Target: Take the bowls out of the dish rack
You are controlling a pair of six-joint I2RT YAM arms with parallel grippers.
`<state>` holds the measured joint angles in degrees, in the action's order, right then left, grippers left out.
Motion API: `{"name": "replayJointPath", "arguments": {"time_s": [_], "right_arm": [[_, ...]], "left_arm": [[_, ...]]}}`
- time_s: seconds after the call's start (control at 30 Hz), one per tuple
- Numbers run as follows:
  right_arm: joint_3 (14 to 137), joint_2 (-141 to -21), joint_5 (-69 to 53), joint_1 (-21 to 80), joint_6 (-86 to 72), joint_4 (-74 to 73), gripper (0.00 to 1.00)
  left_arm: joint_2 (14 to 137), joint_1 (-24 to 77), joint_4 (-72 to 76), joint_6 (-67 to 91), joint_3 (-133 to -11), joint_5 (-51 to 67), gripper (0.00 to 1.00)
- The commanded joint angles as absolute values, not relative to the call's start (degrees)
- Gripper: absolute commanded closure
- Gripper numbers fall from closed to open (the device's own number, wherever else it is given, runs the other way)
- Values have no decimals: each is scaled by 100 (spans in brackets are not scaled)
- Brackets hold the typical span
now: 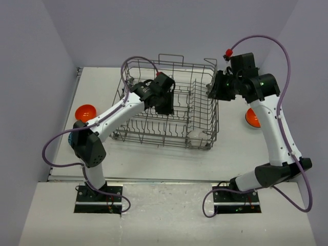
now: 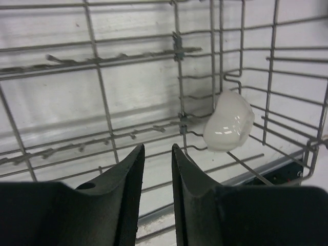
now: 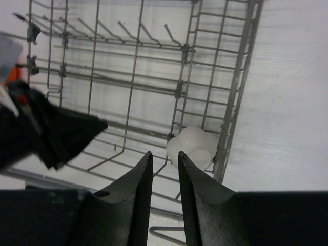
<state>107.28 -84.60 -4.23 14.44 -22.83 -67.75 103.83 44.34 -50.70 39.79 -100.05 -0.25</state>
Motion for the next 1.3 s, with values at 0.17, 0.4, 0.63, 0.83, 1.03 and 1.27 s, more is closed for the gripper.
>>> {"name": "replayJointPath", "arguments": {"time_s": [0.17,0.4,0.63,0.83,1.03,1.27], "right_arm": [[10521,-8332,-870,2162,-2276,-7057,78],[9590,-8157,-634,2197,-2549,-6979,97],[9027,-8218,-466,2320,-2619,-6970,100],[8359,-8104,-264,2399,-2760,-6742,100],[7849,-8112,-9,2452,-2786,-6741,100],[7585,-8358,202,2479,-2733,-6539,100]], "left_arm": [[10740,3612,-5519,3824,-10494,97,71],[10881,3551,-5695,3604,-10381,167,79],[10925,3366,-5616,3402,-10362,140,90],[11118,3112,-5528,3296,-10450,246,100],[11390,2997,-5581,3191,-10582,272,100],[11496,2962,-5555,3138,-10538,281,100]]}}
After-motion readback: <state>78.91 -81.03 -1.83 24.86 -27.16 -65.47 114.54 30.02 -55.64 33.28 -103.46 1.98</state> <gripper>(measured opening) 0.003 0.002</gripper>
